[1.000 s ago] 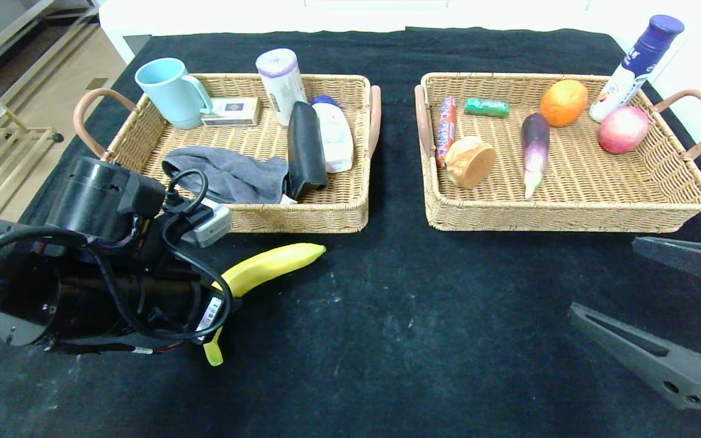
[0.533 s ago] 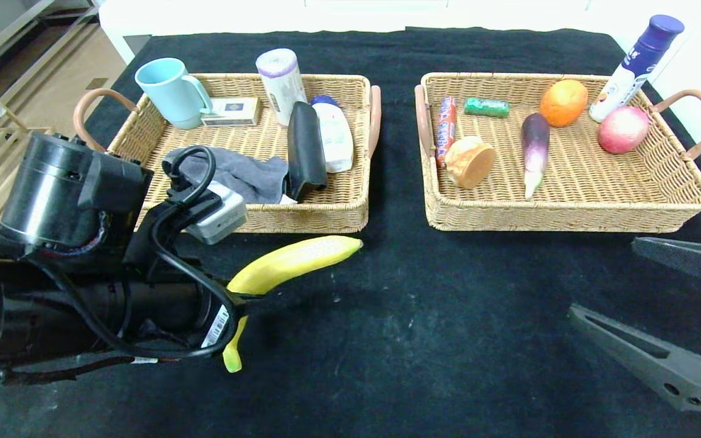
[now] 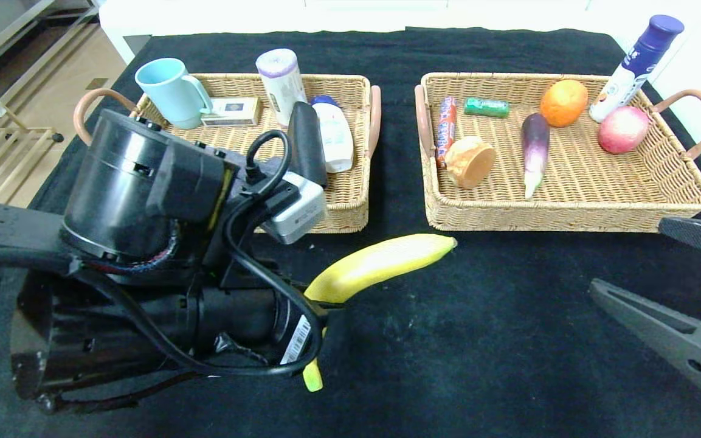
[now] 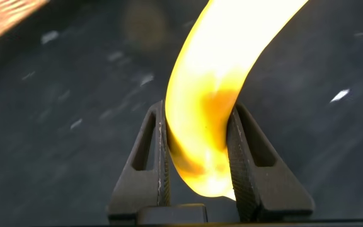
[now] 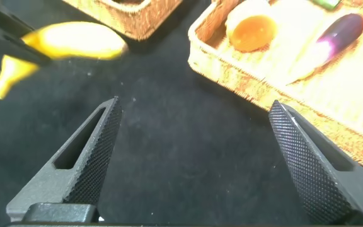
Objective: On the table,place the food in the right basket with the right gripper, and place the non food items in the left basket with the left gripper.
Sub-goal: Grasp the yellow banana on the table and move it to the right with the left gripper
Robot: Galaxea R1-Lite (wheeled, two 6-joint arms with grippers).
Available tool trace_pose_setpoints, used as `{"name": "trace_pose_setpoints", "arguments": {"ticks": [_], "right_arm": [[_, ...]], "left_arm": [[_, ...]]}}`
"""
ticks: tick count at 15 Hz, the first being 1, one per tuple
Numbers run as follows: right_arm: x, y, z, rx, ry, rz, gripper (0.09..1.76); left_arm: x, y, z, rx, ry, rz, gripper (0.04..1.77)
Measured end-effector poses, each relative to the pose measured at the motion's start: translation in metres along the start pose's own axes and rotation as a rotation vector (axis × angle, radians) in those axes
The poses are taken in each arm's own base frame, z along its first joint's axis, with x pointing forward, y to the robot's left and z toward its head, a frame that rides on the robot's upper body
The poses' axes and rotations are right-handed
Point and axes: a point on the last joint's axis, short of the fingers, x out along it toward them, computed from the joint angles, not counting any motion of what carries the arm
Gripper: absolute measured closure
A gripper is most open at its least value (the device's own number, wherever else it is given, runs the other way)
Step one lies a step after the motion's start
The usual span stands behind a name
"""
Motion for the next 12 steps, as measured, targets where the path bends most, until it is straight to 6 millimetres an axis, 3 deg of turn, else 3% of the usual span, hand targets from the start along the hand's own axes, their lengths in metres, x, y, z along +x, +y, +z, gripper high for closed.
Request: {"name": "trace_pose_setpoints", "arguments": {"ticks": [12], "right_arm": [[-0.009,-0.004,0.008,-0.003,-0.042,-0.011,0.14]], "left_arm": [[0.06,-0.059,0.033,-0.033,-0.055,-0.133,1.2]]}}
